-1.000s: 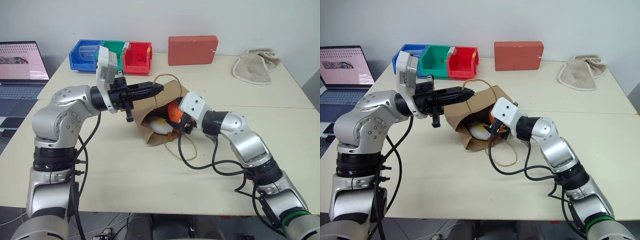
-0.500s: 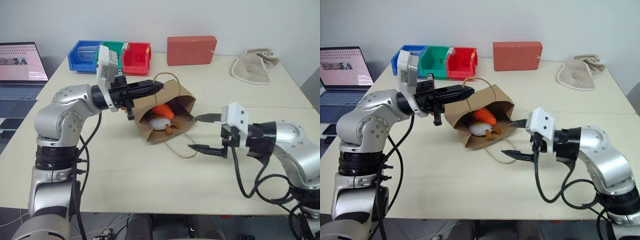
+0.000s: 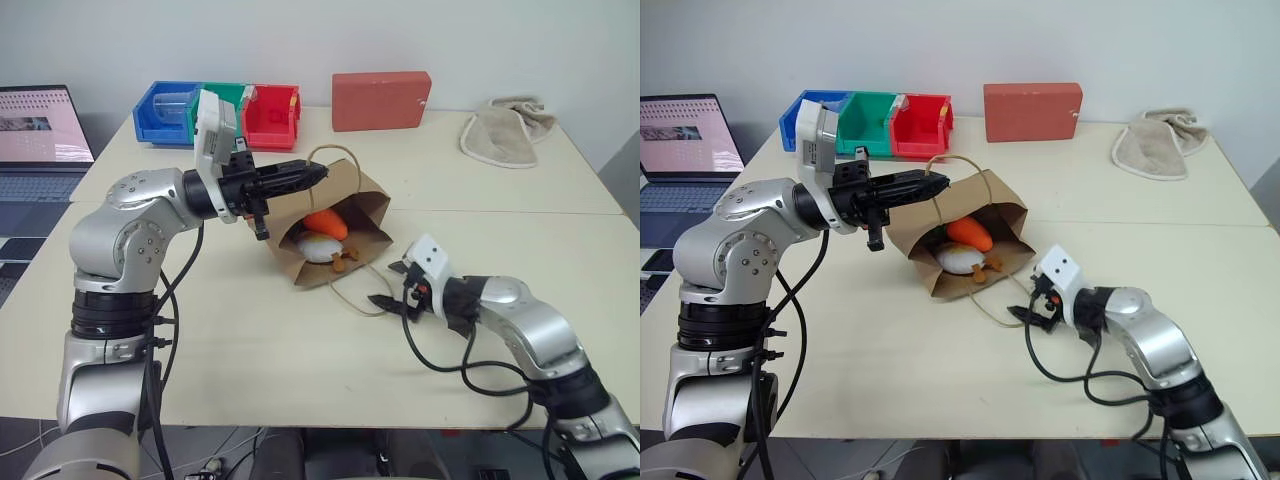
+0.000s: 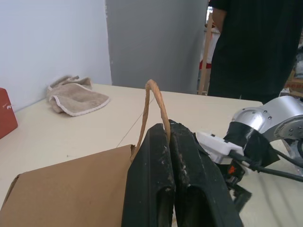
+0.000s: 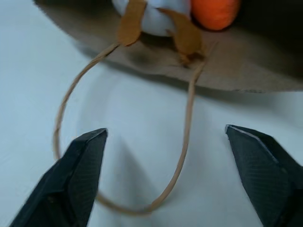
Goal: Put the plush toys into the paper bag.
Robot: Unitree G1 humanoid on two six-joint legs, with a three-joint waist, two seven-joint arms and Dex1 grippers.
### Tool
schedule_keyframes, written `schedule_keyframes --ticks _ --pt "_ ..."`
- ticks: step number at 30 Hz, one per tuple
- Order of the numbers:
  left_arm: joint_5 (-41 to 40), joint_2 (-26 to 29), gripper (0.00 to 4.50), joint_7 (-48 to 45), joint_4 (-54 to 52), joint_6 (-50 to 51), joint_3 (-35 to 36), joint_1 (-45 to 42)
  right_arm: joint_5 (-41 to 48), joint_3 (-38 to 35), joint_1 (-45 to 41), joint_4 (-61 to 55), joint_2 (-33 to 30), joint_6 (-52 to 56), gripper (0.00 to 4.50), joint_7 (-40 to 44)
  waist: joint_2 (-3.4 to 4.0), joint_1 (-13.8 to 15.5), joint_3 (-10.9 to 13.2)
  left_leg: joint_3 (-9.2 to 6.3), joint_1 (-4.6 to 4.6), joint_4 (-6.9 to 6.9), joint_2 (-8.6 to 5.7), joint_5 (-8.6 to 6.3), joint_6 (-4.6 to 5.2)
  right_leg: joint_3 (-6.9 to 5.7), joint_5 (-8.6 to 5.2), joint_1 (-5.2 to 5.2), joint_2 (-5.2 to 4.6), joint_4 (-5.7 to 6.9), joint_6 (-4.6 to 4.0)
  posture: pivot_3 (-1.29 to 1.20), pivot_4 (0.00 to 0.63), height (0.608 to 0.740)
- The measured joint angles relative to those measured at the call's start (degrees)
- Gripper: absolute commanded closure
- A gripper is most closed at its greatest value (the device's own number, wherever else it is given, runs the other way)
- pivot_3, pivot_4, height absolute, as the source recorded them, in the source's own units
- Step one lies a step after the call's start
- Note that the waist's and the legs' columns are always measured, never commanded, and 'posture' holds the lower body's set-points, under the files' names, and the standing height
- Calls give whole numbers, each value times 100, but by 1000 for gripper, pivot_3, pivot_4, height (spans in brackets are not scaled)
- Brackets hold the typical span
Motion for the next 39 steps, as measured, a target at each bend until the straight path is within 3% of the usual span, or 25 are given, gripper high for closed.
schedule_keyframes --ticks 8,16,23,29,39 --pt "0 37 4500 1 -2 0 3 13 63 21 -125 81 158 248 4438 38 0 10 0 0 -1 -3 0 0 0 0 -1 0 0 -2 0 0 150 740" --pt "-4 46 4500 -4 20 1 12 -29 706 -581 -138 -65 172 910 4477 129 1 17 0 -2 -3 -3 0 0 0 -1 0 0 0 -2 0 0 150 740" --pt "-47 -37 4500 -38 222 15 15 -530 1942 -1961 -201 -850 -651 2193 4477 350 0 30 0 -2 -4 -1 -1 0 0 -1 -1 1 0 -4 0 0 150 740" --pt "-23 -302 4500 -206 700 -18 -41 -1059 3185 -3174 -925 -1043 -1380 3552 4477 397 1 7 0 0 -1 -3 0 -1 1 0 -1 1 1 -2 0 0 150 740" --pt "745 -1002 4500 -580 2482 -966 -438 -1610 3309 -3057 -1499 -337 -1246 3788 4477 -244 1 12 1 1 -8 -3 -1 0 1 0 0 -5 1 -4 0 0 150 740"
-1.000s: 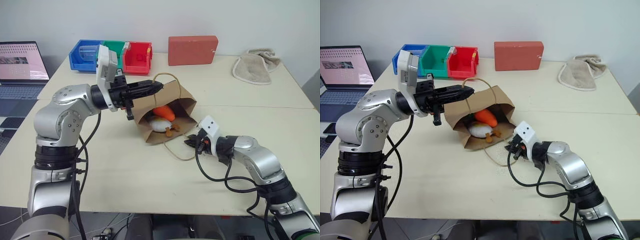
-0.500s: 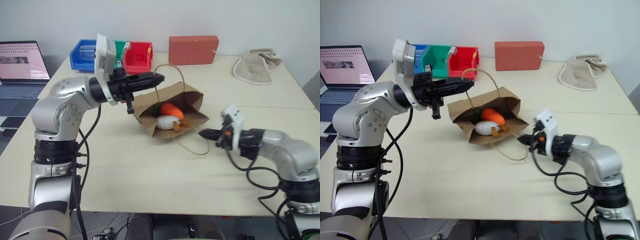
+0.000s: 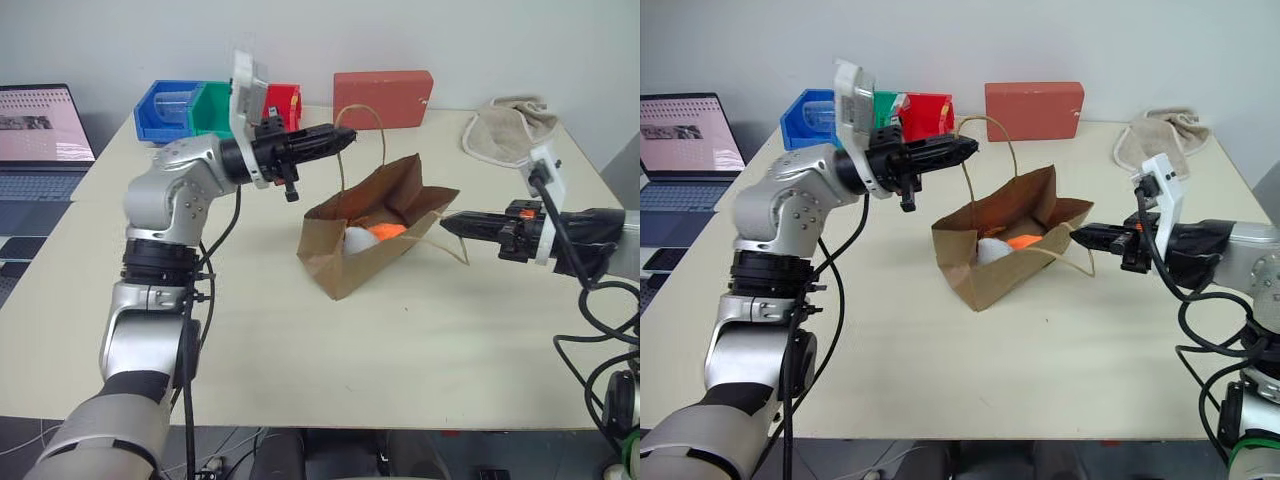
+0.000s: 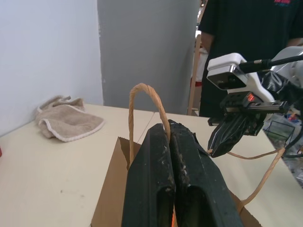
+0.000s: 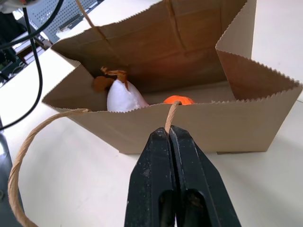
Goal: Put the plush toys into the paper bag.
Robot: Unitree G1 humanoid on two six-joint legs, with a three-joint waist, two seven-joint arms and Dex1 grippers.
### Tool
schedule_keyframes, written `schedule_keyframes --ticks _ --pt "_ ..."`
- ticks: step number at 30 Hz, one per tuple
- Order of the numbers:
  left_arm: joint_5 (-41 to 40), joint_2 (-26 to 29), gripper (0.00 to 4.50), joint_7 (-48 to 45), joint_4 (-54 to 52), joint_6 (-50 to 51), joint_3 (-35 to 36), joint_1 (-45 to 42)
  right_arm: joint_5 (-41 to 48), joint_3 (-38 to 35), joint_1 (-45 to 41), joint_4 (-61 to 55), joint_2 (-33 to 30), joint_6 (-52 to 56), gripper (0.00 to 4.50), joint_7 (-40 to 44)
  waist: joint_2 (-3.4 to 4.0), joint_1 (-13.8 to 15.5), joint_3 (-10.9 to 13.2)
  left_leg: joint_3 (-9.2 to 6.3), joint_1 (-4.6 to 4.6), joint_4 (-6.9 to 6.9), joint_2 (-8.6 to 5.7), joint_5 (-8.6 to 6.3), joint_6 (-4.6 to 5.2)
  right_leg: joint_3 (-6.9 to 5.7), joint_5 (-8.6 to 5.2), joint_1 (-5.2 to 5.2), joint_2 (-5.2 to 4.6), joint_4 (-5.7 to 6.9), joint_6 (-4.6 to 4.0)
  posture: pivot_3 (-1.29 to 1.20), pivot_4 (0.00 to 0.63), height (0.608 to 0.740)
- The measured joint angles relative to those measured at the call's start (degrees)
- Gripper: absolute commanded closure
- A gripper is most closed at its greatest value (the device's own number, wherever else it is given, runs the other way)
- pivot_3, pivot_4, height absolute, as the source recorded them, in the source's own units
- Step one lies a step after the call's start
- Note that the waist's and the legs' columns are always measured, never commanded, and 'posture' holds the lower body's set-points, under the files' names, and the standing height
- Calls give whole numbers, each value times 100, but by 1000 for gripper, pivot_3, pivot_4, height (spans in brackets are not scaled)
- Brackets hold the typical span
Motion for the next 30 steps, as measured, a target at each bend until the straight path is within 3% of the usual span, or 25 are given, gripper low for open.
schedule_keyframes --ticks 2,5,14,17,18,26,30 --pt "178 -65 4500 -52 295 -209 -20 -157 -8 -3 -114 107 80 -1 4102 -164 0 3 0 0 -3 0 0 0 0 0 0 -2 0 -2 0 0 150 740" --pt "423 -57 3832 -83 582 -365 -79 -325 57 -32 -215 127 171 -4 3187 -285 0 0 0 0 -3 -3 0 0 0 0 0 -3 0 -2 0 0 150 740" --pt "323 651 1045 -294 -355 132 154 195 291 -310 -482 158 -151 -229 1 -234 4 -32 2 0 -2 -7 2 0 0 1 -1 -6 0 0 0 0 150 740" --pt "362 973 105 -177 -654 188 238 579 139 -308 -544 442 -492 -690 0 -94 4 -29 2 2 -2 -5 1 0 1 2 -1 -6 -1 -2 0 0 150 740" --pt "373 1039 17 -162 -691 200 245 653 70 -302 -544 508 -599 -796 0 -31 4 -29 2 2 -2 -6 1 0 0 2 -1 -6 -1 -2 0 0 150 740" --pt "87 1628 17 -37 -1775 694 674 2105 -1299 352 660 719 -1901 -3701 0 1883 4 -26 2 5 0 -15 3 -1 0 2 -5 -7 -1 -8 -1 0 150 740" --pt "-54 1512 17 131 -2186 878 673 2673 -1103 389 1046 337 -2011 -3926 0 2505 4 -8 2 6 7 -7 4 0 0 2 -4 -1 -1 0 -1 0 150 740"
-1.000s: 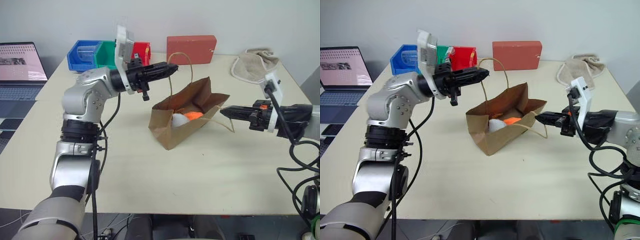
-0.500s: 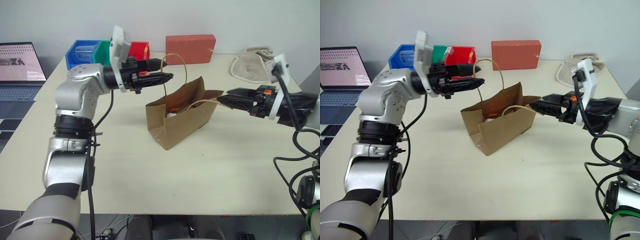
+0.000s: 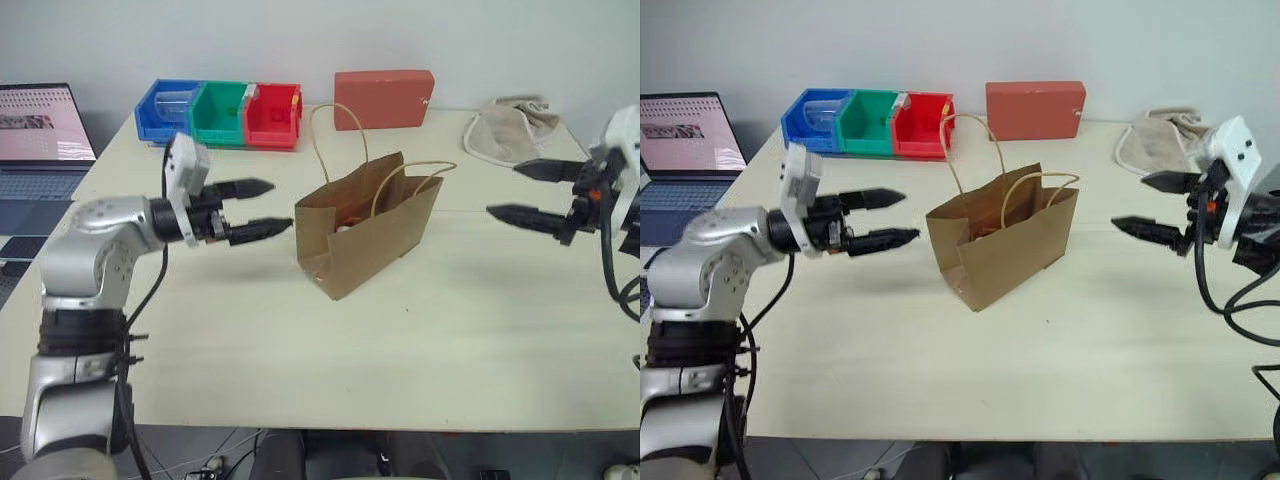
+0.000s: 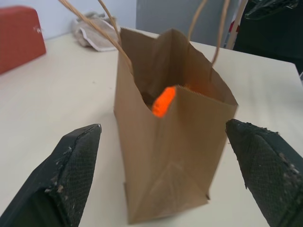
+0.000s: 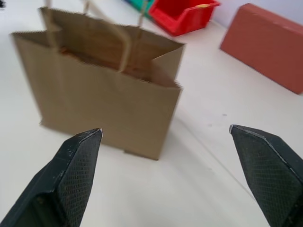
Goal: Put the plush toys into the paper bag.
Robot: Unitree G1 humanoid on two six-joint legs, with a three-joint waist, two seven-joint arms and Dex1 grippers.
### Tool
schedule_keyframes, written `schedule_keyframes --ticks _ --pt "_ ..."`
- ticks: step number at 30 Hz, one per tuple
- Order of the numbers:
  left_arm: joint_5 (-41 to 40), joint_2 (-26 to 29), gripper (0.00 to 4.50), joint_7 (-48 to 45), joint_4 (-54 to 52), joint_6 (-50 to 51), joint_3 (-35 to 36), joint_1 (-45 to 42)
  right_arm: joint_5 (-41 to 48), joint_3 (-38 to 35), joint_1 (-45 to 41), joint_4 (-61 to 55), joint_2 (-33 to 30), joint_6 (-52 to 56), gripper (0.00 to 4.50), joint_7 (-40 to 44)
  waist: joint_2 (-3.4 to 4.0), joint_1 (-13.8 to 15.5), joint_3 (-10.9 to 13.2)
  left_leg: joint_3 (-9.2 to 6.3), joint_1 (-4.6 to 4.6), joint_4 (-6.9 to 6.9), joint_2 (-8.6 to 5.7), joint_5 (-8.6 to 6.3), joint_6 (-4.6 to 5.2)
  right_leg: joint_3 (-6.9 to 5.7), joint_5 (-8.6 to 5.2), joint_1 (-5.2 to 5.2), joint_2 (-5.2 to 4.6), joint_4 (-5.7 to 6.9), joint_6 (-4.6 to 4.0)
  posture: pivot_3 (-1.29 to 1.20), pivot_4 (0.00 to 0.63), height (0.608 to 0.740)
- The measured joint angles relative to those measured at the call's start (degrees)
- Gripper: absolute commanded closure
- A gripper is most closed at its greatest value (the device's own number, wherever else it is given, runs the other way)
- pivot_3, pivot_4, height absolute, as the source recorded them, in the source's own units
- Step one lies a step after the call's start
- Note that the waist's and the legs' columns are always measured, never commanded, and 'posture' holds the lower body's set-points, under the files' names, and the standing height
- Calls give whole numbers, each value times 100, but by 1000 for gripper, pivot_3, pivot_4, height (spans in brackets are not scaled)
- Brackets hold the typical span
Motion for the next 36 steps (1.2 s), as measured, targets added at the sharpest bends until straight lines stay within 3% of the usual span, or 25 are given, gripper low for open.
schedule_keyframes --ticks 9,18,25,33,36 --pt "272 -578 17 252 335 -413 -348 -39 1228 37 -18 -1204 306 811 0 -180 -1 21 0 -1 -4 13 -1 0 0 0 4 5 1 -3 2 0 150 740" --pt "243 -640 17 55 411 -364 -440 -192 1596 -39 180 -1387 279 1053 0 -298 -1 25 0 -1 -4 7 0 0 0 -1 2 3 1 -3 0 0 150 740" --pt "-4 -648 17 73 -146 -140 -445 78 1667 -173 296 -1467 233 1096 0 -414 -1 24 -1 -1 -1 7 0 0 0 -1 2 4 1 -1 -1 0 150 740" --pt "-68 -787 17 463 -654 -92 -491 376 1727 -171 274 -1467 233 1098 0 -542 -1 26 -1 -1 -2 8 0 0 0 0 2 4 1 -2 0 0 150 740" --pt "147 -1130 17 900 -710 -181 -651 447 1677 -112 257 -1498 233 1060 0 -567 -1 30 -1 -1 -2 11 -1 0 0 0 3 6 0 -2 2 0 150 740"
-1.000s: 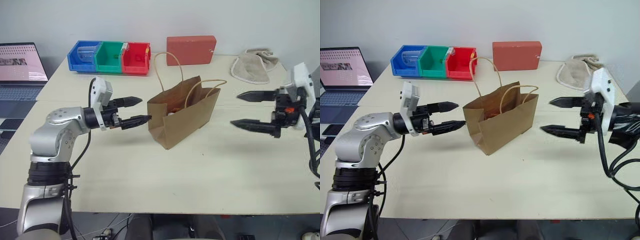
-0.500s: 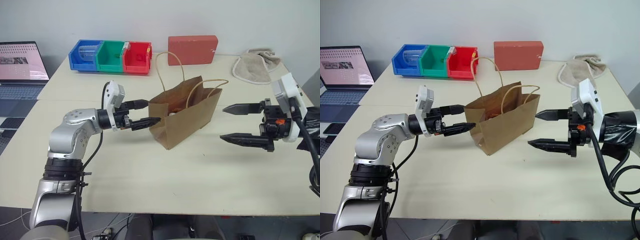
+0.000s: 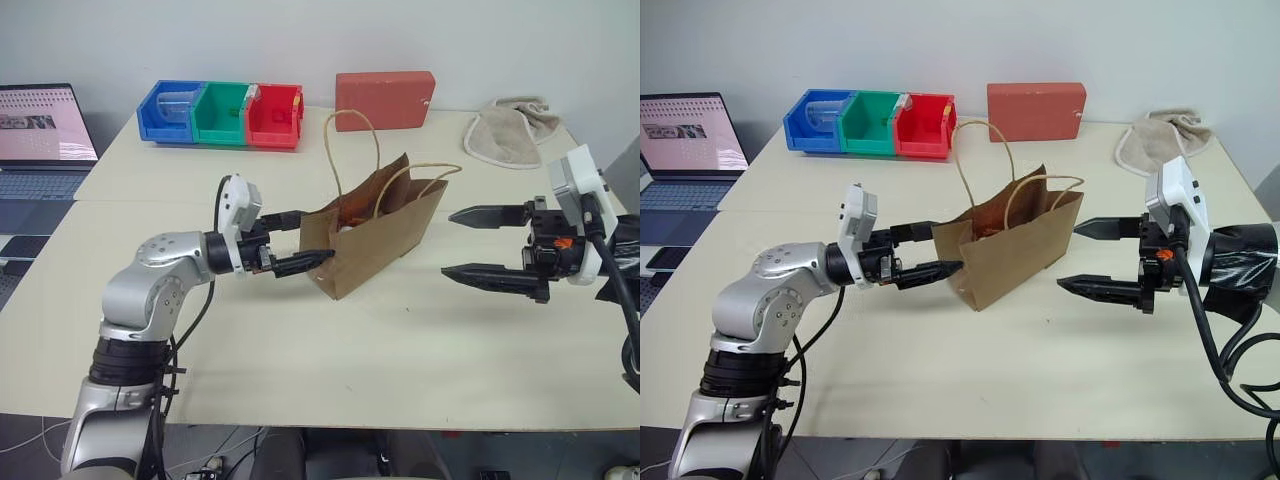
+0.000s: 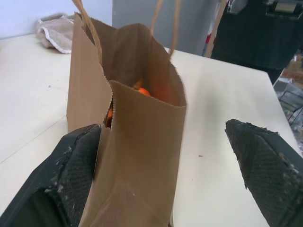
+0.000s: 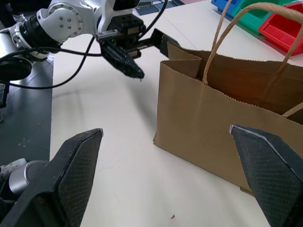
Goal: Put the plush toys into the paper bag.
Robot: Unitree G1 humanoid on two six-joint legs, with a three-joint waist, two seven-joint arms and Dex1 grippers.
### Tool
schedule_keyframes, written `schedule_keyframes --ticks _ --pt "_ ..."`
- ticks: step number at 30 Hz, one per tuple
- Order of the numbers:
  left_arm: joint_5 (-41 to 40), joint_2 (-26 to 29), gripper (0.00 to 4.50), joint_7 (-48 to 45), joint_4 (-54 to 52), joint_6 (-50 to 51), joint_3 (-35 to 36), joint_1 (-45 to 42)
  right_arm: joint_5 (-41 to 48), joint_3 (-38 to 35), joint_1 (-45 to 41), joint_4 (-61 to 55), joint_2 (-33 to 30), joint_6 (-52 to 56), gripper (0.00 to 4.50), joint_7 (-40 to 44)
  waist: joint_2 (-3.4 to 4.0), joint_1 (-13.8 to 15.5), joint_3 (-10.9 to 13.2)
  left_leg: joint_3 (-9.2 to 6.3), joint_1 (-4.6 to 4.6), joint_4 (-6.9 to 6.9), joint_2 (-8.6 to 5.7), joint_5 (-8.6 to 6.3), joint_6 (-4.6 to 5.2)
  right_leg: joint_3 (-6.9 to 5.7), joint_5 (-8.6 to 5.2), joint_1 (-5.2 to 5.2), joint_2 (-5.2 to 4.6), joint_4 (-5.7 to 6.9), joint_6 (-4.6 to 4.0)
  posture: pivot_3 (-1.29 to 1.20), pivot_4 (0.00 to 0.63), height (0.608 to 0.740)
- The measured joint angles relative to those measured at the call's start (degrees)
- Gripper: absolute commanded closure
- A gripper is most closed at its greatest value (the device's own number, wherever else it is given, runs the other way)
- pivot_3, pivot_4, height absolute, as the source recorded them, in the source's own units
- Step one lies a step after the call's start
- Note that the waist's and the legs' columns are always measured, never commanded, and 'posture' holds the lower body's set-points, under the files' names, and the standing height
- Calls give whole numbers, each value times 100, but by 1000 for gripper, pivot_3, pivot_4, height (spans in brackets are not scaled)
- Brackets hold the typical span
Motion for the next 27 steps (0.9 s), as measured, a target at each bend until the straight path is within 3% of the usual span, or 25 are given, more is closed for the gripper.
schedule_keyframes --ticks 9,23,24,27 --pt "582 -654 17 692 345 -759 -252 113 -289 351 -10 -338 103 -304 0 -76 0 0 0 1 0 2 0 0 0 2 1 0 0 0 1 0 150 740" --pt "622 -722 4255 533 662 -1230 -245 133 -450 458 8 -390 218 -543 0 -126 0 1 0 1 0 1 -1 0 0 1 1 0 0 0 1 0 150 740" --pt "622 -722 4441 523 684 -1247 -245 135 -524 470 35 -394 240 -618 0 -124 0 1 0 1 0 1 -1 0 0 1 1 0 0 0 1 0 150 740" --pt "618 -719 4441 445 771 -1338 -243 131 -664 534 106 -406 341 -821 0 -126 0 1 0 1 0 2 -1 0 0 1 1 0 0 0 1 0 150 740"
